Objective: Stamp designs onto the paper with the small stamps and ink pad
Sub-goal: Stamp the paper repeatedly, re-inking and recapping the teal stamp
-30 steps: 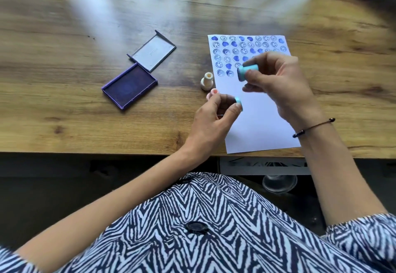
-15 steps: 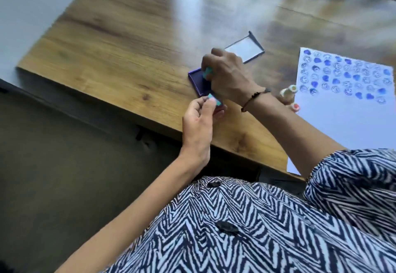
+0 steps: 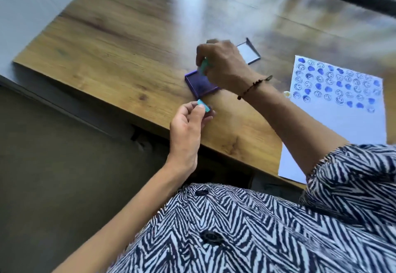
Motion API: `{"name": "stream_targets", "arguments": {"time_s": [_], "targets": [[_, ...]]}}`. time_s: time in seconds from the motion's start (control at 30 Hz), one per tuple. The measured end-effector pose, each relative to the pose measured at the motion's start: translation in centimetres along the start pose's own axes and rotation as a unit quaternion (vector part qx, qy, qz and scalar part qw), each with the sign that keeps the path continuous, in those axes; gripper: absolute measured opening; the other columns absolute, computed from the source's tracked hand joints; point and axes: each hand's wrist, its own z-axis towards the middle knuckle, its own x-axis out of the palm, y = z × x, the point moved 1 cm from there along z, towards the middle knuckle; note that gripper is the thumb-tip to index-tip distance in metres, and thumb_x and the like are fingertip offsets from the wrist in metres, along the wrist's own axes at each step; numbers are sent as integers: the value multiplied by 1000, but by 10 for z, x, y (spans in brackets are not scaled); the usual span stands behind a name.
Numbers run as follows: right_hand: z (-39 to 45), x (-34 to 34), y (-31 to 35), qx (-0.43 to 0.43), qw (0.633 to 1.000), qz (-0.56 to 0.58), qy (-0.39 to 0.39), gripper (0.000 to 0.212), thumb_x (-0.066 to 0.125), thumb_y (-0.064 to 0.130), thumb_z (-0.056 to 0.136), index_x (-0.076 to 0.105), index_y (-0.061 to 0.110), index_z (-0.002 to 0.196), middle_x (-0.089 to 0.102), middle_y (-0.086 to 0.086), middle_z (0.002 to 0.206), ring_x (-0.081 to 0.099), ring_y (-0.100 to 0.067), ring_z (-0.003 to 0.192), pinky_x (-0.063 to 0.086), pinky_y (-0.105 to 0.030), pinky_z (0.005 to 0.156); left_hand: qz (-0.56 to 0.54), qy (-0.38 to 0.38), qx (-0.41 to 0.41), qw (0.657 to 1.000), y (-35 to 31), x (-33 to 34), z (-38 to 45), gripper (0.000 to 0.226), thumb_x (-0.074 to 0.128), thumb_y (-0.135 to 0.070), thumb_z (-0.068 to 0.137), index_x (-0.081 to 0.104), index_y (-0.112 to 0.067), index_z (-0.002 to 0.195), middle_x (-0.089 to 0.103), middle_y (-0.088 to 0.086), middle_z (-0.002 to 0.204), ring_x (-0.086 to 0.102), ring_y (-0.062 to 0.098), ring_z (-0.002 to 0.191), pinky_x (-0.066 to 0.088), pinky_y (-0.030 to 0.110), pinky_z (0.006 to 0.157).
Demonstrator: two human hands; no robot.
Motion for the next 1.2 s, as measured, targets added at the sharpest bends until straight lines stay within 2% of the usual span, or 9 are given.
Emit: {"name": "stream_targets", "arguments": {"time_s": [0.2,0.33,0.43,0.53,0.63,0.73,0.8,0.9,1.2], "targets": [[-3,-4,1,5,998,10,67,20,53,1,76,66,5,91,66,-14,100,58,-30,93,39,-30,69,42,24,5,999,0,8,0,11,45,-10,91,55,-15,88,60,16,95,64,15,79,54,20,75],[-23,-53,-13,99,976,165,-105,18,66,15,74,68,8,90,64,1,81,53,-8,67,34,-6,61,83,133,43,987,4,32,-3,11,48,-15,89,56,-22,85,65,5,87,65,15,78,54,24,77],[-73,-91,-52,195,917,230,-261,20,65,26,71,68,12,84,59,9,64,49,3,53,43,-21,58,175,275,62,943,15,63,-18,14,52,-35,81,55,-25,91,67,5,92,65,22,89,51,32,84],[-128,-102,-97,296,867,286,-282,3,65,17,77,64,17,80,62,1,65,50,5,46,39,-17,49,244,385,55,888,34,102,-32,23,50,-39,81,51,-23,99,66,13,102,62,21,94,48,32,85],[-161,-95,-127,374,846,284,-254,10,64,5,78,61,11,85,59,-15,76,56,-9,59,50,-24,51,279,403,46,871,52,134,-36,18,51,-22,88,50,-15,104,62,4,98,56,10,88,43,21,81],[-168,-86,-142,395,862,234,-214,13,64,5,78,62,5,91,59,-13,80,58,-19,74,56,-29,64,323,379,81,863,67,149,-34,21,50,-17,90,50,-8,109,56,0,95,52,12,87,40,25,80],[-164,-82,-146,381,896,133,-185,15,65,10,77,64,3,90,63,-12,79,58,-21,73,48,-23,67,336,364,102,862,74,151,-30,23,50,-15,90,50,-4,110,58,7,98,54,18,90,40,27,81],[-159,-79,-147,336,930,26,-147,18,63,12,77,63,1,91,68,-18,88,58,-27,80,39,-29,72,346,361,139,855,81,148,-26,25,51,-10,88,50,1,111,61,18,105,55,26,98,38,26,86],[-154,-79,-149,300,947,-75,-86,23,56,14,79,61,4,99,66,-20,99,59,-35,93,47,-43,82,347,353,148,856,82,147,-24,27,53,-8,87,50,3,111,61,18,111,55,27,105,37,23,91]]}}
